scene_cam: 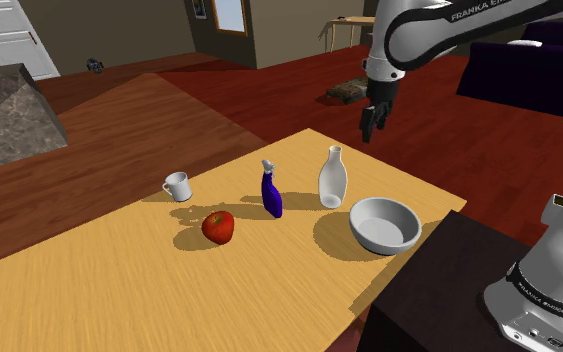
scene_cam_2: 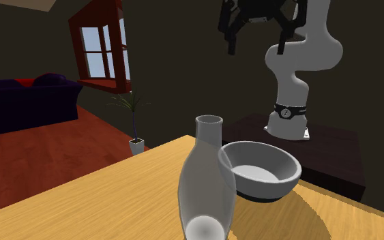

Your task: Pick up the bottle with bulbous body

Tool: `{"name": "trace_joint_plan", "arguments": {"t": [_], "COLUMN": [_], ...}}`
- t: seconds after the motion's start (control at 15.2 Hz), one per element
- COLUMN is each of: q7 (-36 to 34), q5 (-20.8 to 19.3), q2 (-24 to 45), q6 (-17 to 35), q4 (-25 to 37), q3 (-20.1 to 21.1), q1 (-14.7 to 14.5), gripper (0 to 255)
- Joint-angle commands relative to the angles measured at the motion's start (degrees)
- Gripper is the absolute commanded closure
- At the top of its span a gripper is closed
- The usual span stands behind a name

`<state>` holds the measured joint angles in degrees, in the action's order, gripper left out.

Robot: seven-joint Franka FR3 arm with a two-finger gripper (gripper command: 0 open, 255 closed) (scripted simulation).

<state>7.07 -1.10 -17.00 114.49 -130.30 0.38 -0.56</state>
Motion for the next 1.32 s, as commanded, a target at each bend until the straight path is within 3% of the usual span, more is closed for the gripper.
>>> {"name": "trace_joint_plan", "arguments": {"t": [0.0, 0.66, 1.25], "q7": [1.07, 6.14, 6.46], "q5": [0.18, 2.08, 2.29], "q2": [4.41, 26.16, 29.99], "q6": [2.63, 11.11, 16.54], "q4": [1.94, 15.62, 14.02], "q3": [-0.40, -1.16, -1.09], "q1": [0.05, 0.49, 0.57], "gripper": [0, 0, 0]}}
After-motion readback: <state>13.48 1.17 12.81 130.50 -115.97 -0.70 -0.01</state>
